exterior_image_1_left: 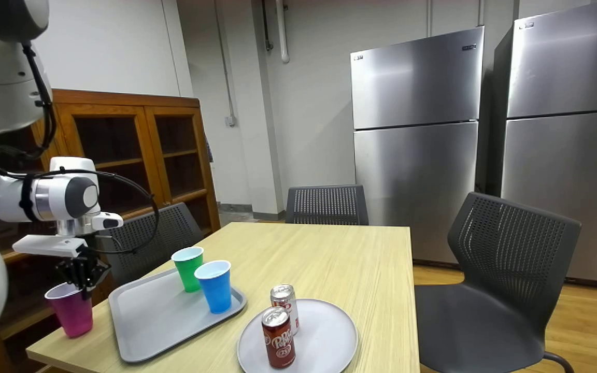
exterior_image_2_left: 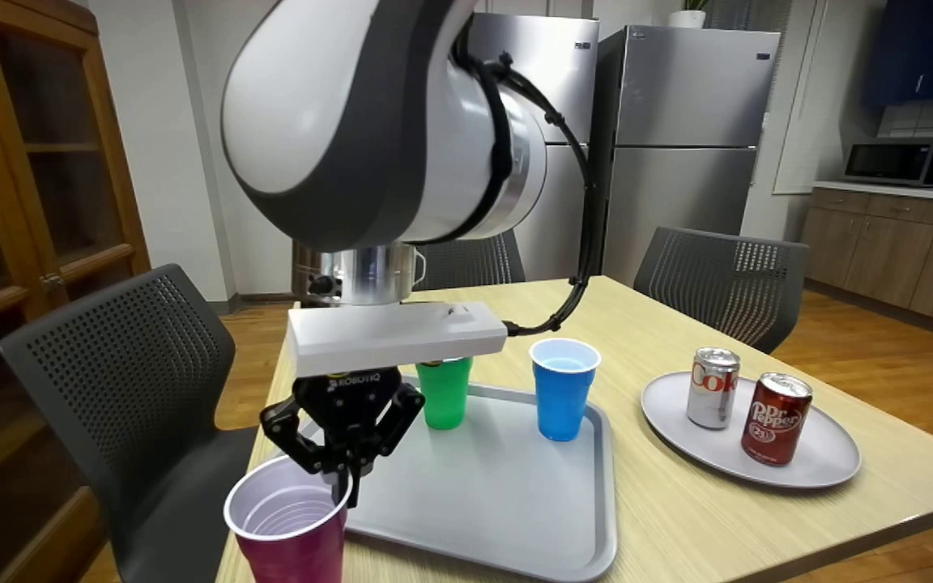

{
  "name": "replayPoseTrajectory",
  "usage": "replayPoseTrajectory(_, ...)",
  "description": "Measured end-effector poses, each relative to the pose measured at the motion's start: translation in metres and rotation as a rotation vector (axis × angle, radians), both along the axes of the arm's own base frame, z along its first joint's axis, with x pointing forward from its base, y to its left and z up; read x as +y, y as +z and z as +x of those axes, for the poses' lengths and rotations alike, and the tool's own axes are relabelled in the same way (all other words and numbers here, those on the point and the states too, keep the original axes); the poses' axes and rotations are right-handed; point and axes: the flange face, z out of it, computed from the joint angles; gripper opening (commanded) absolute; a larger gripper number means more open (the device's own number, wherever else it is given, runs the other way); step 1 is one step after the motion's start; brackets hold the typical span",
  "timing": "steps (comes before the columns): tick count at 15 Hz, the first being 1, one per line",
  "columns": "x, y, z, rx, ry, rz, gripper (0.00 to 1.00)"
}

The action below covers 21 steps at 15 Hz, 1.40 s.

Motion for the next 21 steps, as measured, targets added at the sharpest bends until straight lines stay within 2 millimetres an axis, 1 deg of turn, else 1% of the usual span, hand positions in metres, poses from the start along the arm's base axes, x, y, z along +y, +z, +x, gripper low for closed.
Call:
replayPoseTrajectory(3, -0.001, -0.003, 0.001, -0.005, 0.004, -0.004, 0.01)
replayPoseTrajectory(4, -0.001, -0.003, 0.001, -0.006, 0.007, -0.007, 0.29)
replayPoseTrajectory(5, -0.001, -0.004, 0.000, -0.008, 0.011, -0.010, 0.30)
replayPoseTrajectory(7, -0.001, -0.005, 0.000, -0.009, 0.014, -0.013, 0.44)
replayPoseTrajectory(11, 0.000, -0.005, 0.000, -0.011, 0.018, -0.013, 0.73)
replayPoseTrajectory(12, 0.001, -0.004, 0.000, -0.012, 0.018, -0.013, 0.82)
replayPoseTrajectory(13, 0.001, -0.004, 0.000, -0.013, 0.018, -0.012, 0.88)
replayPoseTrajectory(14, 0.001, -0.003, 0.001, -0.014, 0.018, -0.011, 0.97)
replayPoseTrajectory(15, 0.002, -0.002, 0.002, -0.016, 0.017, -0.009, 1.00)
replayPoseTrajectory(17, 0.003, 0.002, 0.003, -0.023, 0.016, -0.004, 1.00)
replayPoseTrajectory(21, 0.004, 0.019, 0.008, -0.050, 0.013, 0.012, 1.00)
